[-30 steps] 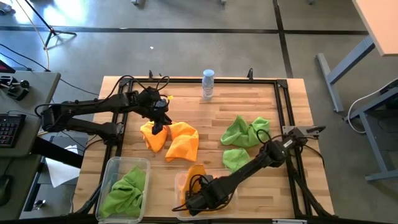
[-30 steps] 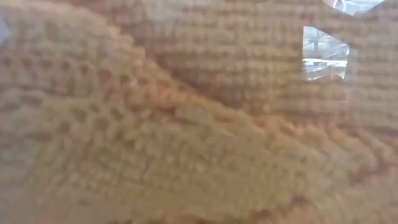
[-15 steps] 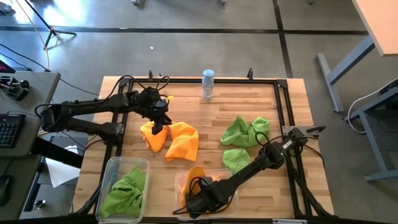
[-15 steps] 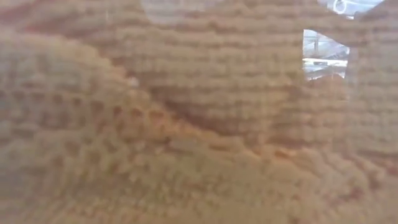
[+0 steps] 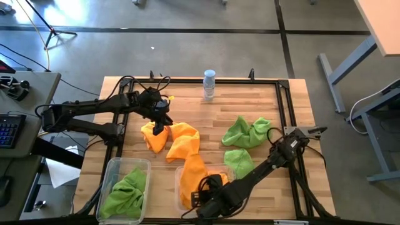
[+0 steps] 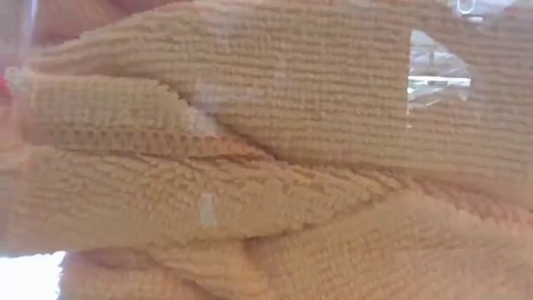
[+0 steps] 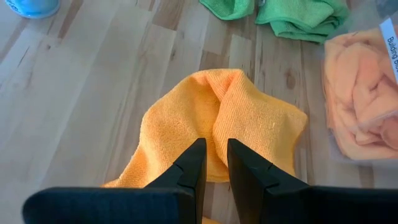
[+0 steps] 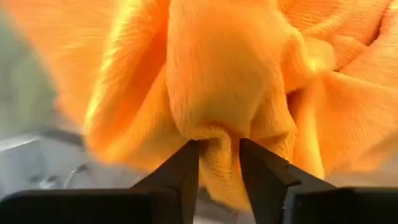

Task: Sort microfiber towel by color & place in baskets
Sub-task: Put the orange microfiber towel into the right transparent bin

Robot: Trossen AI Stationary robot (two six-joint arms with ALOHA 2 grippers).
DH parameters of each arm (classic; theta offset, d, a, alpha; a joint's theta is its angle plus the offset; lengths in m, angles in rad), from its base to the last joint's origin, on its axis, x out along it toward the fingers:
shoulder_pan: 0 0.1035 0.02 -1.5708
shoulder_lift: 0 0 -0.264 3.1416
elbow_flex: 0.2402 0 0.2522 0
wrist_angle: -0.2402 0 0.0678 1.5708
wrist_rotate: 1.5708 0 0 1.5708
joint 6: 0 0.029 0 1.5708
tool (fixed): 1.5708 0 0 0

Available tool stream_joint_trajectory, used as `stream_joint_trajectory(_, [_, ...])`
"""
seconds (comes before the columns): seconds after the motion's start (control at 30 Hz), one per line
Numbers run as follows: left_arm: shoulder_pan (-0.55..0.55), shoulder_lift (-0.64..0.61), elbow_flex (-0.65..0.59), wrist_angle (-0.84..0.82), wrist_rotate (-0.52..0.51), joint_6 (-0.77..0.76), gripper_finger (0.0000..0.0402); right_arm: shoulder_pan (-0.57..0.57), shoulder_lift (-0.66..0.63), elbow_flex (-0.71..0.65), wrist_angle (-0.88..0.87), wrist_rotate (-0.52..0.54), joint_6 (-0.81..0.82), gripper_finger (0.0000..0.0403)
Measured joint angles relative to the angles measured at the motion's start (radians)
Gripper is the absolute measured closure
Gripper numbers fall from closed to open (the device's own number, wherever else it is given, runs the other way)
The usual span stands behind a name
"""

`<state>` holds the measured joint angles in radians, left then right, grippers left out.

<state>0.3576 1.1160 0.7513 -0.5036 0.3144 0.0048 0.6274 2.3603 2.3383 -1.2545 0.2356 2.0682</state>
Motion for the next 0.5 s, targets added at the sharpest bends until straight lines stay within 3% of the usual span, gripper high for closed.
stream_joint_trajectory(0.3, [0.0,0.0,0.0,0.0,0.0,-0.001,0.0351,0.019,-0.109,0.001,-0.055,0.106,0.048,0.029])
stream_joint_trajectory(0.5, [0.0,0.0,0.0,0.0,0.0,-0.001,0.0351,0.003,-0.125,0.002,-0.06,0.396,-0.022,0.0318])
